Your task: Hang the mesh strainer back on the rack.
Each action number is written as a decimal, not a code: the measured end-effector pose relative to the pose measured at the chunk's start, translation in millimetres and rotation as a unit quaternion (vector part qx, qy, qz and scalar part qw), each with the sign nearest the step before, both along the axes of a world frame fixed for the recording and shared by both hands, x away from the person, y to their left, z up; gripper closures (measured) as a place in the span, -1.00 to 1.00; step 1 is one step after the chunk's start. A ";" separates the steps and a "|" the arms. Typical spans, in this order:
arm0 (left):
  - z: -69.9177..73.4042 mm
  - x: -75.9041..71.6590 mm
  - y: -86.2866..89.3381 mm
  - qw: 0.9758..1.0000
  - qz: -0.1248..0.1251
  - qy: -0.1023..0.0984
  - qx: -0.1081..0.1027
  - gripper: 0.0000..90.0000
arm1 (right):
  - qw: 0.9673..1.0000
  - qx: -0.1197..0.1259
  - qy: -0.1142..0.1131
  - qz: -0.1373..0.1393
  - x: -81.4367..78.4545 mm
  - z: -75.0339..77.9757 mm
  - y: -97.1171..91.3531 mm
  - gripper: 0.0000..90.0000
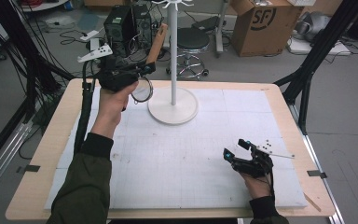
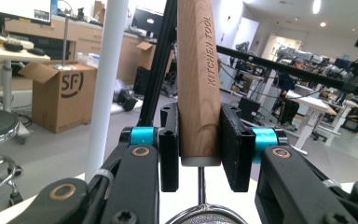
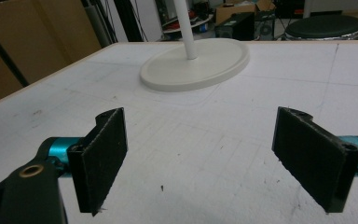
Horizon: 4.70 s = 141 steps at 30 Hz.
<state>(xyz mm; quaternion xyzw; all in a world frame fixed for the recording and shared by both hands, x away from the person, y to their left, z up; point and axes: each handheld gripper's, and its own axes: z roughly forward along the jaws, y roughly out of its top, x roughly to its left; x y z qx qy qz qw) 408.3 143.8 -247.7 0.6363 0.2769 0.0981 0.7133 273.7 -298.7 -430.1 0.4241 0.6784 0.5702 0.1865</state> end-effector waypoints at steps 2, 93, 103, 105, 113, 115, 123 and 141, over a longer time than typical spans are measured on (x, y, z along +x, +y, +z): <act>3.6 1.2 -1.1 1.000 0.002 -0.004 0.003 0.59 | 1.000 0.000 -0.001 0.000 0.2 -0.1 -0.2 -0.62; 3.2 72.1 -12.4 0.999 0.007 0.033 -0.023 0.01 | 1.000 0.012 0.009 -0.025 2.5 -4.9 -12.5 -0.62; -6.5 48.7 -6.7 1.000 0.008 0.016 -0.003 -0.12 | 1.000 0.011 0.002 -0.016 2.5 -4.6 -9.4 -0.67; -9.5 43.2 -3.6 1.000 0.006 0.015 -0.006 -0.19 | 1.000 0.009 0.003 -0.016 2.5 -4.7 -8.5 -0.67; -27.3 22.0 8.4 1.000 0.008 0.012 0.000 -0.30 | 1.000 0.006 -0.007 -0.007 0.9 -2.4 -3.5 -0.67; -33.2 16.5 11.9 1.000 0.004 0.014 -0.001 -0.30 | 1.000 0.004 -0.006 -0.005 1.0 -2.4 -2.2 -0.67; -55.5 -3.8 23.4 1.000 0.005 0.021 -0.001 -0.32 | 1.000 -0.003 -0.007 0.002 1.9 -2.2 2.7 -0.67; -104.9 -53.2 27.5 1.000 -0.013 0.026 -0.006 -0.39 | 1.000 -0.012 -0.017 0.011 -3.9 2.1 9.9 -0.67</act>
